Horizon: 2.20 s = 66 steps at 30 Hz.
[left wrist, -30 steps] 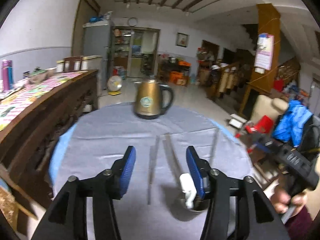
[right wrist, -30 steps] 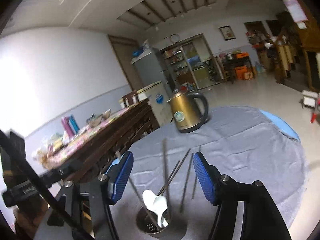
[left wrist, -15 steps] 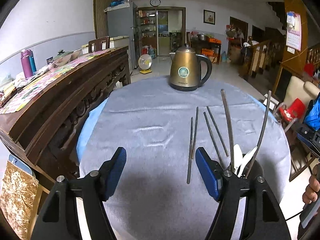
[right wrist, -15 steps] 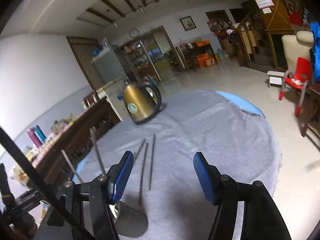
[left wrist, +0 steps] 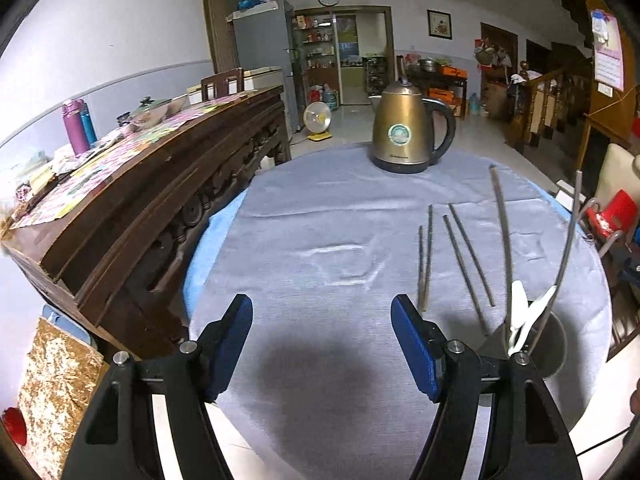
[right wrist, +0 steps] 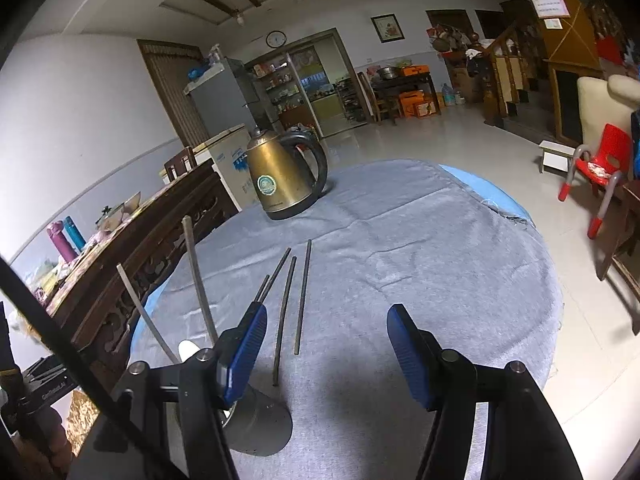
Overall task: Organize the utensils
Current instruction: 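Open both tools to release the chopsticks and withdraw from the cup, then move both open tools over the remaining dark chopsticks on the cloth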
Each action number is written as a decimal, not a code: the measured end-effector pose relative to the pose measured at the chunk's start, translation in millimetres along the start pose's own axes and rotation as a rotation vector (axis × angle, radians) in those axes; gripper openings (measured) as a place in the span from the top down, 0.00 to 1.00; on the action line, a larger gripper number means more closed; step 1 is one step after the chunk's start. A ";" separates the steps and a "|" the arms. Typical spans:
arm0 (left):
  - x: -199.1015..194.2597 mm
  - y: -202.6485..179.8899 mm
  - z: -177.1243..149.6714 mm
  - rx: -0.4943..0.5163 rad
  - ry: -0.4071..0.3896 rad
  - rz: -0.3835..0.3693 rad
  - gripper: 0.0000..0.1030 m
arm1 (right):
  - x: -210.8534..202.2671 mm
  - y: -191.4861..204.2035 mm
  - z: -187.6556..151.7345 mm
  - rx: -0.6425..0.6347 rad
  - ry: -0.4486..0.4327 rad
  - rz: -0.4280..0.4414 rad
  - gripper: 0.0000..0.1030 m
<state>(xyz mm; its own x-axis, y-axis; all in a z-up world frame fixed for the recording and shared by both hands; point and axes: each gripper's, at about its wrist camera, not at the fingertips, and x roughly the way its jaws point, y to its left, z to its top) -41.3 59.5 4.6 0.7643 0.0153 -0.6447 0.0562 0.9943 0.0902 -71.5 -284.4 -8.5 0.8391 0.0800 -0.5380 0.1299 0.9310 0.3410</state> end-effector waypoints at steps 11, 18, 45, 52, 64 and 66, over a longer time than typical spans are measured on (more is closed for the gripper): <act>10.7 10.5 -1.0 -0.002 0.022 0.078 0.30 | 5.1 7.2 3.0 -0.006 0.024 -0.014 0.36; 22.6 9.9 -5.8 0.001 0.060 0.067 0.30 | 10.9 8.1 -2.1 -0.011 0.049 -0.019 0.36; 76.5 -1.8 -1.8 0.020 0.145 0.047 0.30 | 57.9 -13.2 -7.8 0.039 0.159 -0.073 0.36; 94.9 -4.9 5.7 0.028 0.166 0.044 0.30 | 75.6 -15.6 -4.2 0.041 0.192 -0.089 0.36; 143.0 -9.2 38.6 0.021 0.218 -0.089 0.30 | 136.6 -15.3 23.2 0.004 0.317 -0.075 0.36; 158.6 -11.6 48.8 0.020 0.242 -0.141 0.30 | 158.4 -14.5 35.0 0.010 0.354 -0.052 0.36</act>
<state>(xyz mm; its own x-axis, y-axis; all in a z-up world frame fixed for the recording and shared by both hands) 110.6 45.3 -61.7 0.5721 -0.0963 -0.8145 0.1657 0.9862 -0.0002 78.1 -297.7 -71.7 0.5963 0.1528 -0.7881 0.1740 0.9338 0.3127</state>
